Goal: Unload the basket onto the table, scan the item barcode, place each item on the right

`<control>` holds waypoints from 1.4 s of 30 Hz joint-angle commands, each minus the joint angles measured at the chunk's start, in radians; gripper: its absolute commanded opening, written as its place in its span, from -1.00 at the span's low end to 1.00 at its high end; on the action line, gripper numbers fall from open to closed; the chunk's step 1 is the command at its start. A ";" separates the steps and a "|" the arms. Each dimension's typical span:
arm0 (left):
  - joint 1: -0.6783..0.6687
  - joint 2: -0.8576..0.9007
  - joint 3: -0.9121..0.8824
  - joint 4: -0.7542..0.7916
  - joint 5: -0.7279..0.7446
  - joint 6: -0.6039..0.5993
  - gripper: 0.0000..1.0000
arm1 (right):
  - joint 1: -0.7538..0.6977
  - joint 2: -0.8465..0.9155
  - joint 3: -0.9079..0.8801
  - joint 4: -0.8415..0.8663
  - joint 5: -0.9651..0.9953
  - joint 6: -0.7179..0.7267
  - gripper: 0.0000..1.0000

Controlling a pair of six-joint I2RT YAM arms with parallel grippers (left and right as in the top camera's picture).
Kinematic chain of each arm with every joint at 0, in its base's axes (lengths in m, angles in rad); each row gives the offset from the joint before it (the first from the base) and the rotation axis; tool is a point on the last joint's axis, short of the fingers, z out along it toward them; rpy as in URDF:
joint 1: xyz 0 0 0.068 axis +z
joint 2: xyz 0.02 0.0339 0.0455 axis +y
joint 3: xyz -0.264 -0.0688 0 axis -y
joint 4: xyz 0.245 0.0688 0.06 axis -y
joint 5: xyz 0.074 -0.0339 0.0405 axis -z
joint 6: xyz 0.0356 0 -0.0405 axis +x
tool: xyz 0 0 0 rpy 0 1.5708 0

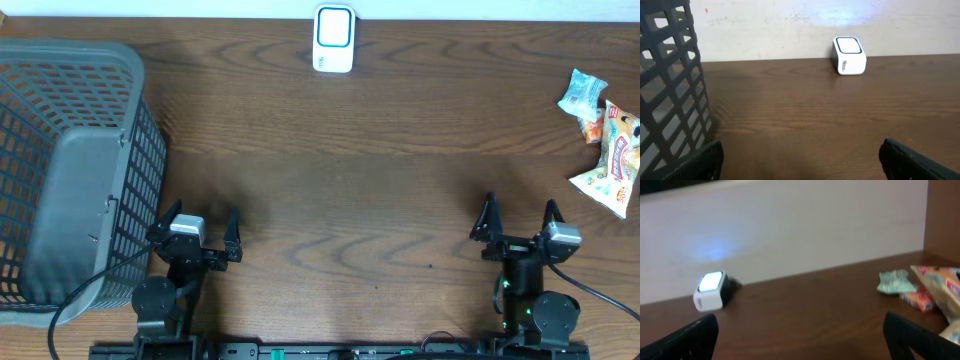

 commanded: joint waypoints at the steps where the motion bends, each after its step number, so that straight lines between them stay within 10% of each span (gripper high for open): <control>1: 0.005 -0.003 -0.020 -0.027 0.009 -0.005 0.95 | 0.007 -0.011 -0.026 -0.035 -0.002 0.018 0.99; 42: 0.012 -0.052 -0.020 -0.036 -0.063 -0.004 0.95 | 0.007 0.002 -0.035 -0.095 0.002 0.018 0.99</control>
